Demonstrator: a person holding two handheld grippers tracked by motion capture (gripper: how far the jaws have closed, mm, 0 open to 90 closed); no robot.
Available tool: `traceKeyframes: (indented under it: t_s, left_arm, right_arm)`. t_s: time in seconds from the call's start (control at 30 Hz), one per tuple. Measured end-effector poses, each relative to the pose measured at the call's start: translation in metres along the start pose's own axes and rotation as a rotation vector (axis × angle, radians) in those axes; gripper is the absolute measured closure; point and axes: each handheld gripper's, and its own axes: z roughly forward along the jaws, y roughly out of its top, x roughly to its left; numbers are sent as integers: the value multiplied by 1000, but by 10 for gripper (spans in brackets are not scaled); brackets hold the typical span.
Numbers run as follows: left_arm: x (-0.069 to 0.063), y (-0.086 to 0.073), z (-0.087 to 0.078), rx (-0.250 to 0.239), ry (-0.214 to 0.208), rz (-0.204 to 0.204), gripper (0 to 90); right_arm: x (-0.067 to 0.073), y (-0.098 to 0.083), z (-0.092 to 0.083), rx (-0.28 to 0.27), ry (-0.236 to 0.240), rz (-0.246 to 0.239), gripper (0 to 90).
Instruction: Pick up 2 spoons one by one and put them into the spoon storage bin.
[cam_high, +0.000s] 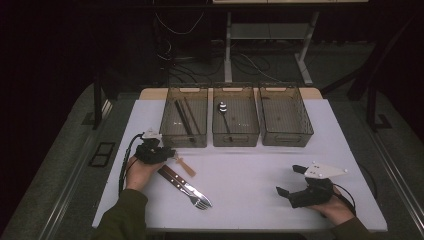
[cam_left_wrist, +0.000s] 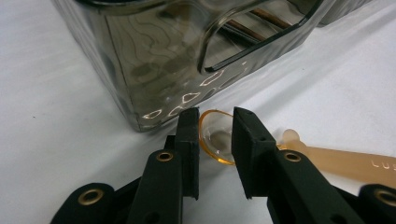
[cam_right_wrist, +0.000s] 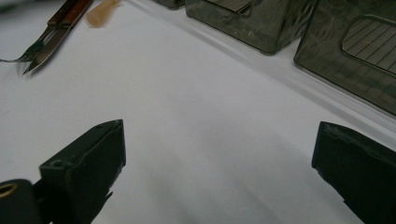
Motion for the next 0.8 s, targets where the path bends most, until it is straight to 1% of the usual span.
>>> traceKeyframes:
  t_s: [0.03, 0.07, 0.1, 0.13, 0.2, 0.23, 0.33, 0.37, 0.4, 0.43, 0.5, 0.57, 0.63, 0.67, 0.7, 0.73, 0.8]
  left_arm:
    - [0, 0, 0, -4, -2, -12, 726]
    - [1, 0, -1, -4, -5, -12, 739]
    - [1, -1, -2, -9, -9, -21, 752]
    - [2, -1, -3, -7, -8, -19, 762]
    - [3, -2, -5, -19, -8, -28, 790]
    - [4, -2, -6, -19, -10, -26, 809]
    - [4, -3, -9, -33, -15, -28, 827]
    - [5, -3, -11, -45, -19, -24, 834]
    - [4, -3, -13, -59, -23, -34, 842]
    - [4, -2, -15, -75, -24, -29, 849]
    - [3, -1, -20, -100, -29, -37, 859]
    - [1, -1, -22, -107, -22, -26, 862]
    - [0, -1, -24, -130, -33, -32, 865]
    - [0, 0, -26, -135, -32, -28, 867]
    - [-1, 0, -27, -147, -37, -37, 868]
    - [-1, 1, -29, -153, -38, -32, 870]
    - [-3, 1, -30, -164, -39, -35, 871]
  right_arm:
    - [0, 0, 0, 0, 0, -1, 31]
    - [0, 0, 0, 1, 0, 0, 31]
    - [0, 0, 0, 0, 0, -1, 31]
    - [0, 0, 0, 0, 0, -1, 31]
    - [1, 0, 0, 0, -1, -1, 31]
    - [0, 0, 0, 0, -1, 0, 31]
    - [0, 0, 0, 0, -2, 0, 31]
    - [0, 0, 0, 0, -2, 0, 31]
    - [0, 0, 0, 0, -3, -1, 31]
    - [0, 0, 0, 0, -3, 1, 31]
    - [0, 0, 0, 1, -4, -1, 31]
    - [1, 0, 0, 2, -4, -1, 31]
    - [1, 0, 0, 1, -4, -1, 31]
    - [1, 0, 0, 1, -3, -1, 31]
    - [1, 0, 0, 0, -3, -1, 31]
    - [0, 0, 0, 0, -3, -4, 31]
    - [0, 0, 0, 1, -3, -2, 31]
